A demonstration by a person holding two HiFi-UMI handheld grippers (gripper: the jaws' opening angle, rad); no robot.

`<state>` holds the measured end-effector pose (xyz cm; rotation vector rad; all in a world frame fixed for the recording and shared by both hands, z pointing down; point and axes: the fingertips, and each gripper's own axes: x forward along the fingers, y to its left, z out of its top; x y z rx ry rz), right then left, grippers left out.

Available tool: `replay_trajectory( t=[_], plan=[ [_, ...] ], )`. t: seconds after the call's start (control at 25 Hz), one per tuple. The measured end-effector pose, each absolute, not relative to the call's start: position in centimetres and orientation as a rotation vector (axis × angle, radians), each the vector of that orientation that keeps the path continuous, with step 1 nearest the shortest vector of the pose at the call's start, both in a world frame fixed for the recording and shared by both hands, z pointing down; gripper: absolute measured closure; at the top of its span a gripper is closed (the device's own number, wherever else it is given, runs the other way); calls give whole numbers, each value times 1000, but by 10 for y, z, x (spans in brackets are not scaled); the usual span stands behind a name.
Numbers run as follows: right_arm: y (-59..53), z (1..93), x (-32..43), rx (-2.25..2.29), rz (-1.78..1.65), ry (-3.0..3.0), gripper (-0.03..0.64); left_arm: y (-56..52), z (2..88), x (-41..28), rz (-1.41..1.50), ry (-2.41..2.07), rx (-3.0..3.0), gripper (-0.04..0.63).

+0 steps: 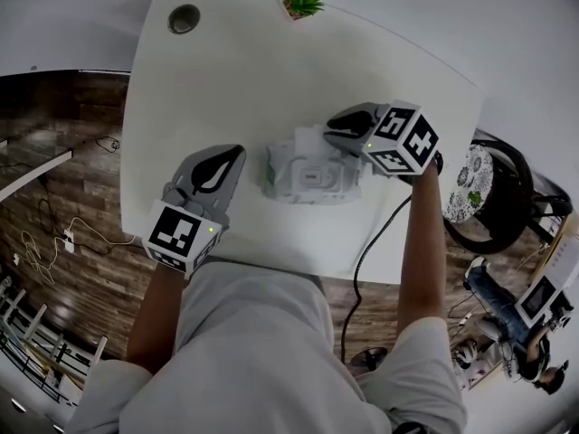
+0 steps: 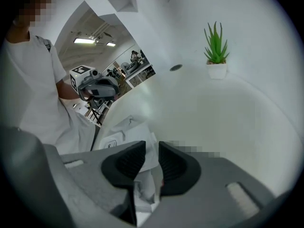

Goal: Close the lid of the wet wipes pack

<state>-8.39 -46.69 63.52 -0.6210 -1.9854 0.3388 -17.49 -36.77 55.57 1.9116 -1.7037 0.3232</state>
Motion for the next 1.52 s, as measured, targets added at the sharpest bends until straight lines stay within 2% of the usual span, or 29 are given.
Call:
replay_trajectory(
  t=[0.84, 1.52],
  plan=[
    [-421, 571, -60, -634, 223, -2085, 523, -354, 535, -157, 308, -1691, 1992, 595],
    [-369, 591, -28, -549, 309, -2126, 524, -335, 529, -130, 336, -1655, 2049, 595]
  ],
)
